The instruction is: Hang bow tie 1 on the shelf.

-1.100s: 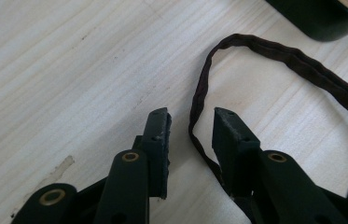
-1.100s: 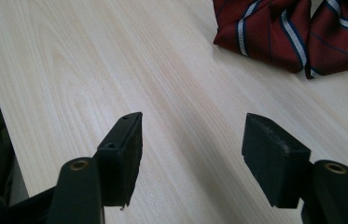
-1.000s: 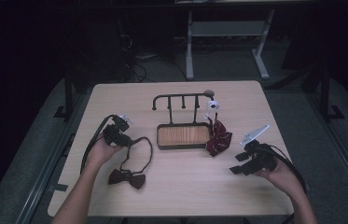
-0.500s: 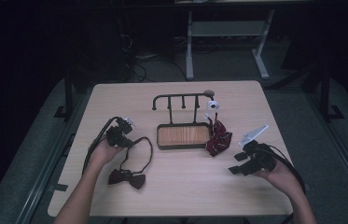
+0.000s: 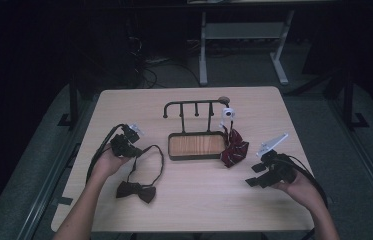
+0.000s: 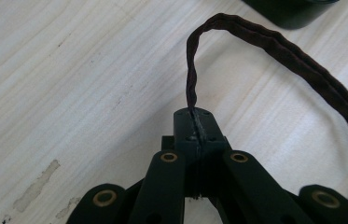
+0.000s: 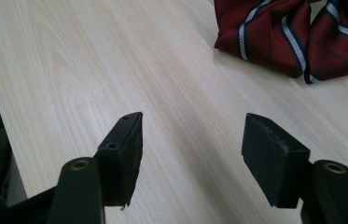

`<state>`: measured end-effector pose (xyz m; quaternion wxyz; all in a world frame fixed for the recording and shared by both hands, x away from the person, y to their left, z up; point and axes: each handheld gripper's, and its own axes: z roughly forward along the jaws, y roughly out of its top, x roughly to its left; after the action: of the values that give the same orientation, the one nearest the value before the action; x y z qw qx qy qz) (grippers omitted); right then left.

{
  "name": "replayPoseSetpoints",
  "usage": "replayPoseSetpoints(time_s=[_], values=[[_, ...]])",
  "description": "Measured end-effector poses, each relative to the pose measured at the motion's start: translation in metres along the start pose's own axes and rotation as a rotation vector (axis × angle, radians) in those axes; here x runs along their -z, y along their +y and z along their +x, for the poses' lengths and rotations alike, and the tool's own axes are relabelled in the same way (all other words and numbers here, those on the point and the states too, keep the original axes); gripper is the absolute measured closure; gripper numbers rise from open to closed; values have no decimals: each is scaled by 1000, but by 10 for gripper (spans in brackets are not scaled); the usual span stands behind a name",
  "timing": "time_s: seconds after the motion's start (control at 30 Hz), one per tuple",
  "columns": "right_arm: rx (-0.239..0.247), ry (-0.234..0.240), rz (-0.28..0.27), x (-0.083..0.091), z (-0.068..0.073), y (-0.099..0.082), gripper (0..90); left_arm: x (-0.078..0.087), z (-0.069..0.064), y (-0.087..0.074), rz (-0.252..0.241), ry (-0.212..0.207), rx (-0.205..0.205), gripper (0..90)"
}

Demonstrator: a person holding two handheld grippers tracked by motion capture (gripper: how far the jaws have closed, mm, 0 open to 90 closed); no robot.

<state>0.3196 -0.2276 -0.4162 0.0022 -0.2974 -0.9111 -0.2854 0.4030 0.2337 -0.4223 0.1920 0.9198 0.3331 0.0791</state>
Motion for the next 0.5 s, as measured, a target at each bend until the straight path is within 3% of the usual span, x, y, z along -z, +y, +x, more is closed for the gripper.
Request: replayPoseSetpoints(time_s=[0.1, 0.5], values=[[-5, 0, -1, 1, -1, 0, 380, 3, -1, -1, -5, -11, 6, 898], [-35, -15, -14, 7, -7, -5, 367, 20, -13, 12, -24, -18, -56, 898]])
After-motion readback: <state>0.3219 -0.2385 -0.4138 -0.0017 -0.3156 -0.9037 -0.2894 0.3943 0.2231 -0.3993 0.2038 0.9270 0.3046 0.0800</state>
